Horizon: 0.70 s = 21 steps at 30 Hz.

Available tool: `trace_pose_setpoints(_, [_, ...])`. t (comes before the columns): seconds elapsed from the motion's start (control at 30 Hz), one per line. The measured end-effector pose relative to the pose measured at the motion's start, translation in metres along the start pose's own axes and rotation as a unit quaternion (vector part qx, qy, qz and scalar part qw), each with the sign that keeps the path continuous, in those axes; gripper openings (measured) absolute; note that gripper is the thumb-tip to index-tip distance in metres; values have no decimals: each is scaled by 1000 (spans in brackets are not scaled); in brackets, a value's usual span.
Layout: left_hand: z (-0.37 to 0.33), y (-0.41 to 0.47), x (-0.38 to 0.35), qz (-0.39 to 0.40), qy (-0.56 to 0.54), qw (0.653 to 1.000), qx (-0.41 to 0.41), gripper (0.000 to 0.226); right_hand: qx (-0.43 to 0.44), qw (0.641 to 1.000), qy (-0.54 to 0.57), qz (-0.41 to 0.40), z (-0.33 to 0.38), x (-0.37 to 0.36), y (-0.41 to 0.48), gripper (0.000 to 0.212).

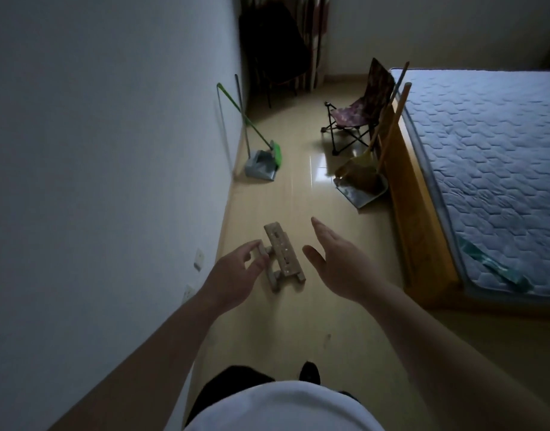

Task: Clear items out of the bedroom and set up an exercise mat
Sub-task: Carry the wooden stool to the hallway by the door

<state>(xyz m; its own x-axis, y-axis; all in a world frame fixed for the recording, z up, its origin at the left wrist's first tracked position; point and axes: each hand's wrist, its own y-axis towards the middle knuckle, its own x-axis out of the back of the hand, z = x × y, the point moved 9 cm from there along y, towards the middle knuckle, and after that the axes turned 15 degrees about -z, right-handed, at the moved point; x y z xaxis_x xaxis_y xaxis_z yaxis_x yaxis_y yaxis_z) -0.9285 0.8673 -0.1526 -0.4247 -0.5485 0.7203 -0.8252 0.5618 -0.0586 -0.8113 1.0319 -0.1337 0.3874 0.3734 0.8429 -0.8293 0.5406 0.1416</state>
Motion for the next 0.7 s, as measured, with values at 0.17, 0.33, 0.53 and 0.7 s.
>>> trace_pose_setpoints(0.17, [14,85,-5,1,-46,997,57,53,9,999,-2,38,-7,-24,92,66])
trace_pose_setpoints(0.33, [51,203,-24,15,-100,990,103,48,-17,998,-12,65,-25,-71,196,67])
trace_pose_setpoints(0.53, [94,330,-54,52,-111,981,150,41,-102,989,-12,103,-47,-126,298,67])
trace_pose_setpoints(0.7, [115,405,-84,88,-130,966,207,39,-194,973,21,121,-77,-167,356,65])
